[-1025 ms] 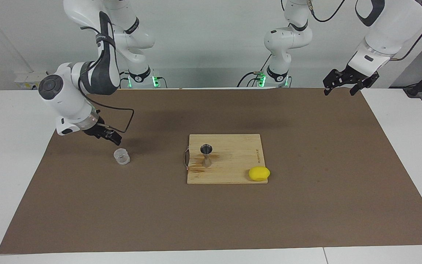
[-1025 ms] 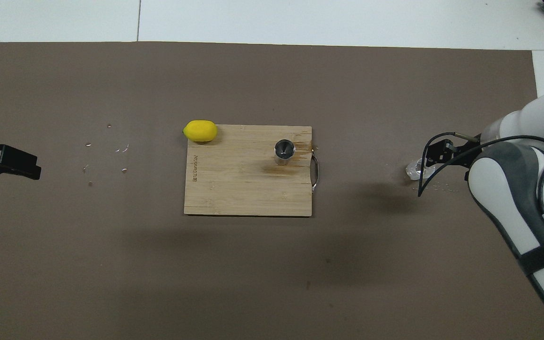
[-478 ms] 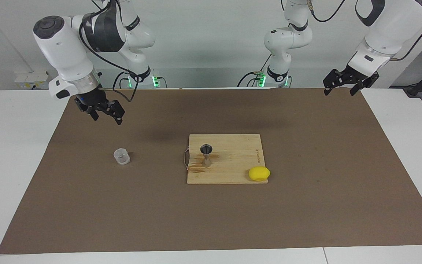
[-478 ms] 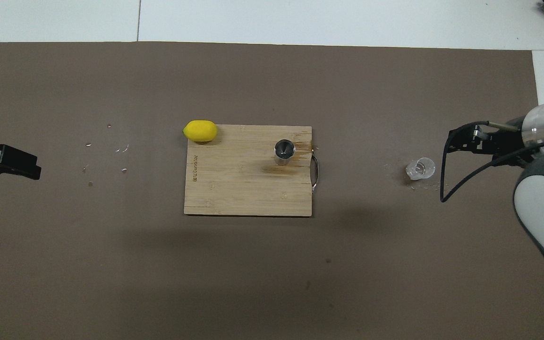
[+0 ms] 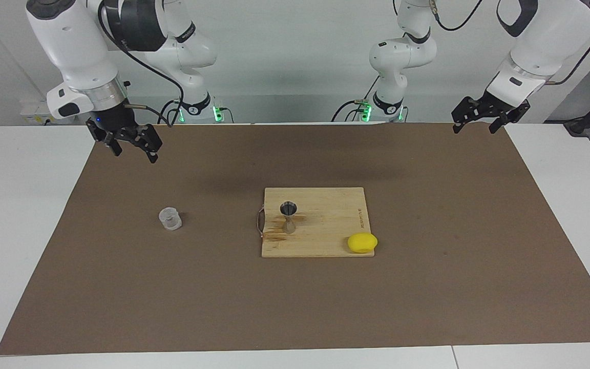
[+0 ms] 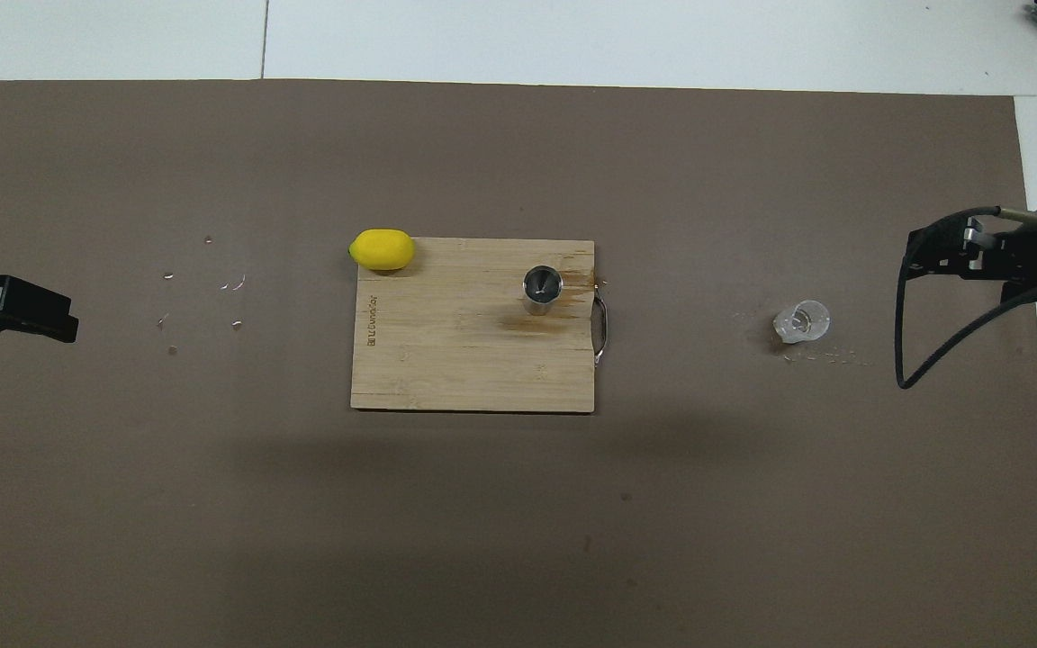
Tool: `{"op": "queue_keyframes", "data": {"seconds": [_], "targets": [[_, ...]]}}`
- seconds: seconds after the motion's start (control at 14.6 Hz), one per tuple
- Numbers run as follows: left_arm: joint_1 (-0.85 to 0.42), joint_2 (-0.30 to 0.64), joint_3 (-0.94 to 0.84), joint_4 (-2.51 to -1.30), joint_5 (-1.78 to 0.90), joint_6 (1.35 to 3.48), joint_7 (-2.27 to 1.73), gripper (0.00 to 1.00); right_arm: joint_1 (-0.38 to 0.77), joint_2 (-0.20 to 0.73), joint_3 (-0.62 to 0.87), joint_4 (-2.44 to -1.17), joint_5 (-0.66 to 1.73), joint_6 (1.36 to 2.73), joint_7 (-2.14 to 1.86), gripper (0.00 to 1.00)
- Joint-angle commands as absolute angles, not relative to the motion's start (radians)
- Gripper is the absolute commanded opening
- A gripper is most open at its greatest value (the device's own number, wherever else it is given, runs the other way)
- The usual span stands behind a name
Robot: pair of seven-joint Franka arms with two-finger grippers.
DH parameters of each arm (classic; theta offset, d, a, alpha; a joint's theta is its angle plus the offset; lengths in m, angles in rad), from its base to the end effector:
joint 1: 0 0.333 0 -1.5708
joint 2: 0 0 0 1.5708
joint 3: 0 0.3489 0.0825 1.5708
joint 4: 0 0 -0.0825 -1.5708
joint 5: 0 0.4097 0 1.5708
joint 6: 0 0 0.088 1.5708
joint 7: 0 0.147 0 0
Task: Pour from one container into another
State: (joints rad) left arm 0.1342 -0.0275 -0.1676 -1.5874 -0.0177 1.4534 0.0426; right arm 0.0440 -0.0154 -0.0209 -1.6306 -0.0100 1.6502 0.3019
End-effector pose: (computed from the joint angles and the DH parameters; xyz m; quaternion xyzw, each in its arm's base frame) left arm 0.5532 -0.0225 0.6153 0.9978 -0.0383 -0.0534 0.0068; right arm 0.5830 0.0120 0.6035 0.9902 -0.1386 0.0180 0.0019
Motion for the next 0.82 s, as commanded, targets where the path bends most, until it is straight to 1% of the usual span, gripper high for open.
{"op": "queue_keyframes", "data": {"seconds": [0.0,0.41,0.75], "targets": [[0.141,-0.029,-0.172,-1.591,-0.023,1.457,0.049,1.0,0.038,-0.001,-0.017,-1.609,-0.009,1.617,0.276,1.0],[0.141,-0.029,-0.172,-1.591,-0.023,1.457,0.049,1.0,0.064,-0.006,-0.015,-1.62,-0.009,1.608,0.226,1.0],[0.141,-0.029,-0.172,-1.591,-0.023,1.457,0.049,1.0,0.064,-0.012,-0.014,-1.624,-0.009,1.608,0.224,1.0]]}}
